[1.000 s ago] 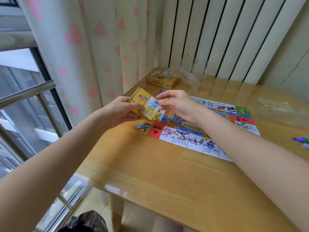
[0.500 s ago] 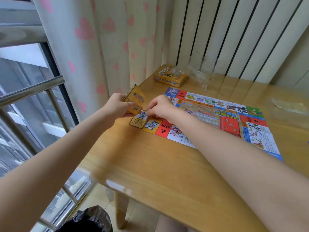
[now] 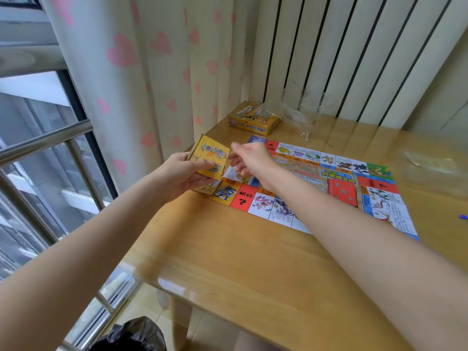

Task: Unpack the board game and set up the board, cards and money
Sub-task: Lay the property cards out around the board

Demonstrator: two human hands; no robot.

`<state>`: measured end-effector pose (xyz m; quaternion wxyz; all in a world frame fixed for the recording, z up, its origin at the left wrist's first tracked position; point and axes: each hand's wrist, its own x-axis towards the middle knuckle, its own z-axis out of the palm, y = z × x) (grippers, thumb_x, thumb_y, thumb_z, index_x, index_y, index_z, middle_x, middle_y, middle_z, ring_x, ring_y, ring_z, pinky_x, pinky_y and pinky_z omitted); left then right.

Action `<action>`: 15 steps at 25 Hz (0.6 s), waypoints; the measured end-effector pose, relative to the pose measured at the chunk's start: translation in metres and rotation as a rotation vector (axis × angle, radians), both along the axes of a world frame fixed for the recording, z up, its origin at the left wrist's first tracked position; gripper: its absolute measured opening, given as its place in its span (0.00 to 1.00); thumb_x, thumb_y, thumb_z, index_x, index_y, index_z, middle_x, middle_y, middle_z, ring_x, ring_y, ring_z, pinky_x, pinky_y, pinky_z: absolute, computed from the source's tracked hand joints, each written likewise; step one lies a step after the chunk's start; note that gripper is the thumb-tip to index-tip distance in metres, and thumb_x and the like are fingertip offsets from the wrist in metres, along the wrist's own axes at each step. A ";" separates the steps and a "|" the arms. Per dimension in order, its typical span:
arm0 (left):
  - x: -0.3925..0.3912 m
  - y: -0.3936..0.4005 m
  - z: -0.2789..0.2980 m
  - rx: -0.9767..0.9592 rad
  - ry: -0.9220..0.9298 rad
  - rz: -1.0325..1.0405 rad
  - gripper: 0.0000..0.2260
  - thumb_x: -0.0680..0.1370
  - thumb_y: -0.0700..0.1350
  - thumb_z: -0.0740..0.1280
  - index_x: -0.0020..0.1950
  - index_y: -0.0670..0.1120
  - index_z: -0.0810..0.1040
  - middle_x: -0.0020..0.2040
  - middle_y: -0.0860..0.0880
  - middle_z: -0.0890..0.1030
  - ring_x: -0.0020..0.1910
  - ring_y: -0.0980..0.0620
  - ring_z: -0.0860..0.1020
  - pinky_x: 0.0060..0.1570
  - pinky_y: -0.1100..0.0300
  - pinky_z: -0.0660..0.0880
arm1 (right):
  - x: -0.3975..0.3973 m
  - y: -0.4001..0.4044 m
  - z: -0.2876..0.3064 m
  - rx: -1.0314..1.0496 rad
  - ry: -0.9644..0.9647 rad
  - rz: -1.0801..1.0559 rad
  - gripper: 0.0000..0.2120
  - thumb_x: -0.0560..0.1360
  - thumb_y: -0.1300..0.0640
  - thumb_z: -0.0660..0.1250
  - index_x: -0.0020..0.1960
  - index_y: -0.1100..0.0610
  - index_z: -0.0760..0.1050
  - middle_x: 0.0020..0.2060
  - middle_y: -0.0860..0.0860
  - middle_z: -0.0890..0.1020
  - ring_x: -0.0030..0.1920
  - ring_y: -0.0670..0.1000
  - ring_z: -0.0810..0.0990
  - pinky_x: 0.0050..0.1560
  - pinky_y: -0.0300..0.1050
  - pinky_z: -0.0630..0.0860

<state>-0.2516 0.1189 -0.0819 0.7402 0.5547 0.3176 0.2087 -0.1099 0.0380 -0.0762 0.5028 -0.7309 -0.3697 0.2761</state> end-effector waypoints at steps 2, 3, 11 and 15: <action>0.007 -0.007 0.002 -0.006 -0.002 -0.019 0.08 0.75 0.36 0.66 0.54 0.40 0.76 0.39 0.45 0.85 0.36 0.52 0.84 0.40 0.62 0.81 | 0.007 -0.013 0.012 0.023 0.053 0.107 0.10 0.77 0.55 0.65 0.41 0.60 0.75 0.32 0.54 0.77 0.30 0.47 0.73 0.28 0.35 0.70; 0.011 -0.011 0.003 -0.019 -0.017 -0.037 0.07 0.76 0.37 0.66 0.53 0.40 0.76 0.38 0.45 0.85 0.37 0.51 0.84 0.39 0.62 0.81 | 0.009 -0.019 0.015 0.000 -0.022 0.141 0.08 0.75 0.57 0.68 0.40 0.60 0.74 0.32 0.53 0.77 0.30 0.47 0.74 0.28 0.35 0.70; 0.031 -0.029 0.013 -0.295 -0.159 -0.036 0.09 0.81 0.40 0.58 0.52 0.34 0.74 0.40 0.38 0.84 0.38 0.48 0.84 0.35 0.60 0.81 | 0.037 -0.051 0.018 0.378 -1.174 0.027 0.04 0.69 0.64 0.70 0.37 0.60 0.75 0.37 0.55 0.77 0.40 0.53 0.75 0.36 0.52 0.76; 0.037 -0.038 0.014 -0.191 -0.110 -0.086 0.04 0.78 0.35 0.61 0.48 0.35 0.75 0.35 0.41 0.84 0.34 0.50 0.84 0.37 0.60 0.81 | 0.045 -0.067 0.002 0.286 -1.403 0.309 0.04 0.67 0.62 0.73 0.39 0.59 0.78 0.44 0.54 0.77 0.44 0.53 0.74 0.30 0.52 0.77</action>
